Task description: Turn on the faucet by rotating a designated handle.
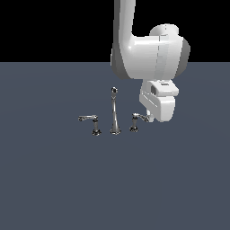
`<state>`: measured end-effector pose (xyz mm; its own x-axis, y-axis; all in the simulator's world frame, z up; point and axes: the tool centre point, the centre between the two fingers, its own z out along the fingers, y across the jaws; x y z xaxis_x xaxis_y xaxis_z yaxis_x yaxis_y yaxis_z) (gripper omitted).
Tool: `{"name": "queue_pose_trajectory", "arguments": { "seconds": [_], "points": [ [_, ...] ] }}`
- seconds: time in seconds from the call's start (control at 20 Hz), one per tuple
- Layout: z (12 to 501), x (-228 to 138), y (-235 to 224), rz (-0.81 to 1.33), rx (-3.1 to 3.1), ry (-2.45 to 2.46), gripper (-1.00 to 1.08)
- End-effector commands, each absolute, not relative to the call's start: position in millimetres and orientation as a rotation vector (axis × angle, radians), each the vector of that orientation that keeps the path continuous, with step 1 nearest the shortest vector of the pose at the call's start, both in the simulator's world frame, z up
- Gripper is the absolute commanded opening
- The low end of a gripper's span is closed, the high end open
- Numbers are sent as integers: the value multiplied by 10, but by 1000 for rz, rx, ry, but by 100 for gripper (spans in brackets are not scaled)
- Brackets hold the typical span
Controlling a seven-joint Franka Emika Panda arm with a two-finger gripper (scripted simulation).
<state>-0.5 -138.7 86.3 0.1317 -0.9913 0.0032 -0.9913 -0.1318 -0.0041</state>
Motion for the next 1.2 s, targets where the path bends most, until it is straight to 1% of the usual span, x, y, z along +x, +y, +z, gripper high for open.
{"name": "queue_pose_trajectory", "arguments": {
  "seconds": [0.0,0.6,0.65,0.7,1.15],
  "points": [
    [864,-28,-1354,-8,-2363,2069,-100],
    [862,-307,-920,-1,-2369,2064,-100],
    [862,-307,-920,-1,-2369,2064,-100],
    [863,-305,-1165,-12,-2334,2109,-100],
    [860,-187,-507,-1,-2366,2068,-100]
  ]
}}
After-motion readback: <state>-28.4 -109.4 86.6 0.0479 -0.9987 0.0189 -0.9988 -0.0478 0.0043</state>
